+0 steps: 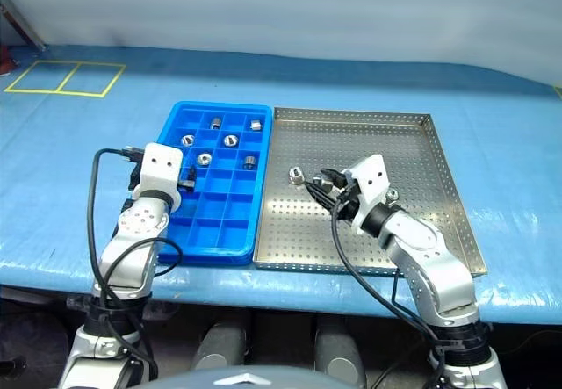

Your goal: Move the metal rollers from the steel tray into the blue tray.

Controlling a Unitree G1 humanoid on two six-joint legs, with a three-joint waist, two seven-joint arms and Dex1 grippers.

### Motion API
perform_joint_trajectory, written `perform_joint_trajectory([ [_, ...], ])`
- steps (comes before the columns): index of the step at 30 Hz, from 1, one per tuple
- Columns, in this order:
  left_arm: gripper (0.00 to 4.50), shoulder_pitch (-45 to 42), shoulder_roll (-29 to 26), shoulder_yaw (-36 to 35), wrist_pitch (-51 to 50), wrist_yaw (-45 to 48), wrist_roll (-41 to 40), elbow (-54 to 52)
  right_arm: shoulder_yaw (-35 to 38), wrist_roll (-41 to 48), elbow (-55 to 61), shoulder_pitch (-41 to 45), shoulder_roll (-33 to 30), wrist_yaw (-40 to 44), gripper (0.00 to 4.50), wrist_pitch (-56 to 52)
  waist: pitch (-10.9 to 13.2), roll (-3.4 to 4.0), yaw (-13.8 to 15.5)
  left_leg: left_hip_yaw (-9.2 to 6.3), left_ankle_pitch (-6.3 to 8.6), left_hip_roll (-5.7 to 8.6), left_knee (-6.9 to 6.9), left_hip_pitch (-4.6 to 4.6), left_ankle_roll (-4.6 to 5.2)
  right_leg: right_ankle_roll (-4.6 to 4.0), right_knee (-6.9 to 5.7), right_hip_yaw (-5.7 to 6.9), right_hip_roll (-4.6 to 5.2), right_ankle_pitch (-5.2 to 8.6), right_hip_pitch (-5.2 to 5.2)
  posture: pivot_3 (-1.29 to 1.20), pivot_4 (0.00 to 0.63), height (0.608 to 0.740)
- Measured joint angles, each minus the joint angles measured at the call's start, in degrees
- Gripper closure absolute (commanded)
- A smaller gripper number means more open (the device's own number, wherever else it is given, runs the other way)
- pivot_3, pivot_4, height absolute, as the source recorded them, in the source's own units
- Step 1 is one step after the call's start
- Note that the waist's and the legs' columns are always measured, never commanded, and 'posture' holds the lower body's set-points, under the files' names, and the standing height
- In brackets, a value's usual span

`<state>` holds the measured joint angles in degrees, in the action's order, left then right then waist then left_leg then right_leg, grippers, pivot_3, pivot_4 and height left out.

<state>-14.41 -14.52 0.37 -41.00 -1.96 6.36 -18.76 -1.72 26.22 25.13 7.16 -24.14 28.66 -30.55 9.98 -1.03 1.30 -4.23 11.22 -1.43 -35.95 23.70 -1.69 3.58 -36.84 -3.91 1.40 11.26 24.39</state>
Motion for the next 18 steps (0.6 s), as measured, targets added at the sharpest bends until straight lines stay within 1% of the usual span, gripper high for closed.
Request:
perform_joint_trajectory([
  [4,0.24,-0.1,0.7,0.0,2.8,6.3,-5.3,-4.1,-0.2,0.2,0.0,0.8,0.4,0.5,2.75,0.0,0.0,0.0,0.1,0.01,0.0,0.01,-0.01,0.0,0.0,0.0,0.01,0.0,0.0,0.0,0.0,0.16,0.15,0.74],
  [9,0.24,0.3,0.1,0.4,1.6,15.2,-12.9,-9.5,-2.2,1.2,0.1,1.7,1.9,1.7,2.75,-0.5,0.0,0.0,-0.3,0.01,0.0,-0.01,0.01,-0.01,0.0,-0.01,0.0,0.0,-0.01,0.01,0.01,0.16,0.15,0.74],
  [10,0.24,0.5,-0.6,0.4,0.8,16.3,-13.9,-10.6,-3.0,1.2,0.0,2.3,2.3,2.0,2.75,-0.9,0.0,0.0,-0.4,0.01,0.0,-0.01,0.01,-0.02,0.0,-0.01,-0.01,0.0,-0.02,0.01,0.01,0.17,0.15,0.74],
  [14,0.24,2.4,-6.5,0.1,-3.9,20.5,-16.6,-15.5,-6.9,1.2,-1.0,6.3,5.0,3.1,2.75,-1.6,0.0,0.0,-0.8,0.0,0.0,-0.07,0.01,-0.08,0.0,-0.02,-0.07,0.0,-0.07,0.01,0.01,0.19,0.15,0.74],
  [16,0.24,4.3,-10.1,0.0,-6.1,22.7,-17.6,-17.9,-9.0,1.1,-3.4,8.4,6.6,4.1,2.75,-2.0,0.0,0.01,-0.6,-0.01,0.0,-0.07,0.02,-0.09,0.0,-0.04,-0.07,0.01,-0.06,0.03,0.0,0.21,0.15,0.74],
  [18,0.24,5.4,-11.7,0.0,-7.6,23.4,-18.1,-19.4,-10.4,0.8,-6.5,9.9,7.7,4.9,2.75,-2.2,0.0,0.0,-0.3,-0.01,0.0,-0.06,0.01,-0.06,0.0,-0.04,-0.04,0.02,-0.05,0.03,0.0,0.23,0.15,0.74],
])
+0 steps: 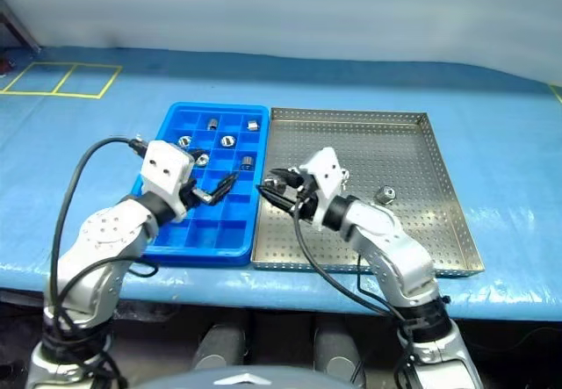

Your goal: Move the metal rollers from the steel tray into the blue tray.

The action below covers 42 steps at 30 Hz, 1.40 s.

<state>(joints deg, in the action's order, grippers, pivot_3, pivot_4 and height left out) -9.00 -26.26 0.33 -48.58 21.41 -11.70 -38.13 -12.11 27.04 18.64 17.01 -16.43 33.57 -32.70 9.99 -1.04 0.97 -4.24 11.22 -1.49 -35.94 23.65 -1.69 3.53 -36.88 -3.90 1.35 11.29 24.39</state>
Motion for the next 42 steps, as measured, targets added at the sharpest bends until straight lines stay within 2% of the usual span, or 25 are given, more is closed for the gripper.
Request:
perform_joint_trajectory([
  [7,0.24,4.2,-2.0,-2.7,-4.8,-2.7,0.4,-3.3,-3.6,-2.1,-12.3,6.7,5.3,3.5,2.75,0.4,0.0,-0.01,1.3,-0.05,0.0,-0.01,0.06,-0.02,0.0,-0.02,0.0,0.06,-0.01,0.01,0.01,0.3,0.15,0.74],
  [16,0.24,6.3,-2.1,-4.4,-6.4,-5.1,0.6,-5.5,-4.3,-5.6,-22.6,9.2,7.7,5.2,2.75,2.6,0.0,-0.01,3.1,-0.04,0.0,0.0,0.09,-0.01,-0.01,-0.04,0.01,0.07,-0.01,0.02,0.03,0.33,0.15,0.74],
  [32,0.22,5.6,-2.1,-3.6,-6.3,-5.5,0.6,-5.2,-3.0,-7.2,-22.3,9.0,7.1,6.6,2.75,2.7,0.0,-0.01,3.9,-0.02,0.0,0.0,0.12,0.01,-0.03,-0.05,0.05,0.07,0.0,0.02,0.05,0.29,0.15,0.74],
  [35,0.22,5.2,-2.1,-3.5,-6.2,-5.5,0.6,-5.0,-3.1,-7.3,-21.5,8.4,6.9,7.8,1.78,2.8,0.0,-0.01,3.8,-0.02,0.0,-0.01,0.13,0.0,-0.02,-0.06,0.04,0.07,0.0,0.03,0.06,0.28,0.15,0.74],
  [42,0.22,4.5,-2.1,-2.5,-6.0,-5.4,0.5,-4.5,-1.2,-7.4,-21.1,7.4,8.4,5.9,1.78,4.3,0.0,-0.01,3.5,-0.01,0.01,-0.01,0.14,0.02,-0.03,-0.06,0.06,0.07,0.0,0.03,0.07,0.27,0.15,0.74],
])
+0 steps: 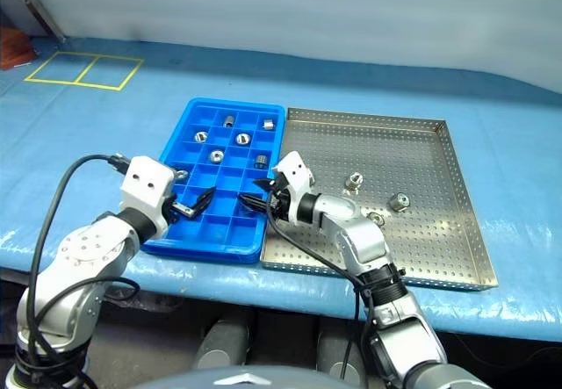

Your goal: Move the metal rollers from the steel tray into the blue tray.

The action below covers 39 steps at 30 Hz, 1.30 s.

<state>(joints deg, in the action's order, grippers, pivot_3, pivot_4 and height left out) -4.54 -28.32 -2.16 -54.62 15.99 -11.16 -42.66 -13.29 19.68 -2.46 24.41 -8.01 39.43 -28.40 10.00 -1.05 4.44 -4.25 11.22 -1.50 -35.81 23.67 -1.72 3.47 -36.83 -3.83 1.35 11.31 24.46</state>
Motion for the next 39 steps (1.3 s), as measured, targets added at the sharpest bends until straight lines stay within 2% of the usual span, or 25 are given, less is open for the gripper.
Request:
perform_joint_trajectory([
  [4,0.22,-0.6,0.2,0.7,0.3,0.2,-0.2,0.4,1.3,-0.6,0.4,-0.3,0.4,-2.4,1.78,1.0,0.0,0.0,-0.1,0.0,0.0,0.0,0.0,0.0,0.0,0.0,-0.01,0.0,0.0,0.0,0.01,0.26,0.15,0.74],
  [8,0.22,-3.5,3.7,2.6,2.6,1.1,-1.2,3.3,4.0,-0.3,6.4,-1.9,-1.2,-4.4,1.78,1.1,0.0,0.01,0.0,0.0,0.0,0.03,-0.02,0.06,-0.01,0.0,0.02,0.0,0.02,0.0,0.01,0.21,0.15,0.74],
  [11,0.22,-7.3,8.5,5.6,5.7,4.1,-4.1,7.3,7.1,0.5,15.2,-4.9,-6.0,-4.9,1.78,-0.2,0.0,0.01,0.4,-0.01,0.0,0.09,-0.07,0.15,-0.02,0.03,0.12,0.0,0.08,-0.01,0.01,0.17,0.15,0.74],
  [14,0.22,-12.1,10.0,9.2,9.9,7.5,-4.9,13.3,11.8,1.2,23.0,-9.3,-12.2,-6.0,1.78,-2.6,0.0,0.01,-0.1,0.02,0.01,0.09,-0.08,0.15,-0.03,0.04,0.12,-0.01,0.09,-0.01,0.01,0.12,0.15,0.74],
  [19,0.22,-21.8,14.5,12.4,18.0,10.7,-4.4,26.7,17.3,2.0,32.4,-18.5,-19.6,-6.4,1.78,-5.8,0.0,0.04,-2.4,0.06,0.02,0.08,-0.11,0.12,-0.01,0.04,0.1,-0.05,0.07,-0.01,0.0,0.0,0.15,0.74],
  [25,0.22,-29.0,15.3,18.6,24.0,13.5,2.0,44.0,18.3,3.1,37.2,-26.4,-20.6,-8.6,1.78,-7.4,0.0,0.05,-6.8,0.14,0.03,0.08,-0.13,0.06,0.01,0.08,0.02,-0.14,0.05,-0.03,0.01,-0.07,0.15,0.74],
  [29,0.22,-31.3,14.7,21.6,25.2,14.6,6.1,50.3,18.2,3.2,38.5,-27.9,-18.5,-11.0,1.78,-7.3,0.0,0.06,-8.1,0.13,0.02,0.08,-0.16,0.06,0.01,0.1,-0.02,-0.16,0.03,-0.04,0.02,-0.08,0.15,0.74],
  [34,0.22,-34.2,14.3,25.7,26.6,14.1,12.7,56.2,17.9,3.3,39.1,-28.1,-18.1,-12.1,1.78,-7.1,0.0,0.05,-8.5,0.13,0.02,0.09,-0.18,0.06,0.01,0.13,0.0,-0.19,0.03,-0.06,0.01,-0.08,0.15,0.74],
  [39,0.22,-34.9,14.4,26.5,26.3,13.0,17.1,59.6,17.5,3.3,38.9,-27.8,-17.7,-12.8,1.78,-6.9,0.0,0.05,-8.5,0.13,0.02,0.09,-0.16,0.08,0.01,0.14,0.0,-0.18,0.03,-0.06,0.02,-0.06,0.15,0.74],
])
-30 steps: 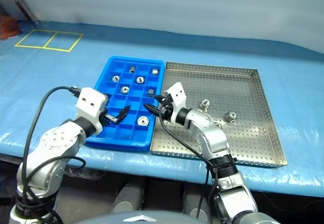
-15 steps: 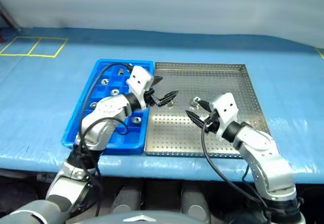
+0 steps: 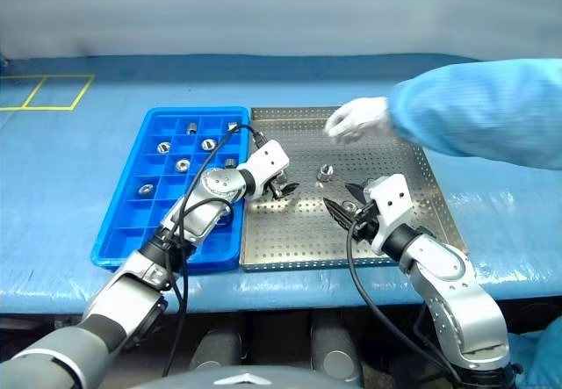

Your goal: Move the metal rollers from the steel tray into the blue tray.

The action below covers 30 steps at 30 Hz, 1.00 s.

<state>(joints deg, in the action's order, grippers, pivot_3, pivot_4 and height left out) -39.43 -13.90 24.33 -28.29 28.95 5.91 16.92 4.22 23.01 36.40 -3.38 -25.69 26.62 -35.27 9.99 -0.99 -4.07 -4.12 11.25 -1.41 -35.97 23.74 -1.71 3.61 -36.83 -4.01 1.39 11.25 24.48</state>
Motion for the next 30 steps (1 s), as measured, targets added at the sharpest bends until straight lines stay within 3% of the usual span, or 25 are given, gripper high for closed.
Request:
perform_joint_trajectory([
  [5,0.22,-2.1,1.8,0.3,-0.1,0.3,0.9,4.2,-1.4,0.0,-0.5,1.3,0.7,-0.3,1.78,0.3,0.0,0.0,0.1,0.0,0.0,0.0,-0.01,-0.06,0.0,0.01,-0.02,0.0,0.0,-0.01,-0.05,-0.04,0.15,0.74],
  [10,1.45,-2.6,3.7,-0.3,0.0,0.0,0.8,7.0,-1.7,-0.1,-1.1,1.9,0.8,-0.3,1.75,0.9,0.0,0.01,0.0,0.0,0.0,-0.01,0.03,-0.06,0.0,0.01,-0.01,0.0,-0.01,-0.01,-0.03,-0.04,0.15,0.74],
  [30,1.45,-2.5,3.5,-0.9,-0.1,-0.1,0.9,7.1,-1.9,-0.2,-1.8,2.1,1.2,-0.4,1.75,1.1,0.0,0.02,-0.2,0.01,0.0,-0.02,0.02,-0.11,0.0,0.05,-0.07,-0.03,-0.04,-0.03,-0.04,-0.04,0.15,0.74],
])
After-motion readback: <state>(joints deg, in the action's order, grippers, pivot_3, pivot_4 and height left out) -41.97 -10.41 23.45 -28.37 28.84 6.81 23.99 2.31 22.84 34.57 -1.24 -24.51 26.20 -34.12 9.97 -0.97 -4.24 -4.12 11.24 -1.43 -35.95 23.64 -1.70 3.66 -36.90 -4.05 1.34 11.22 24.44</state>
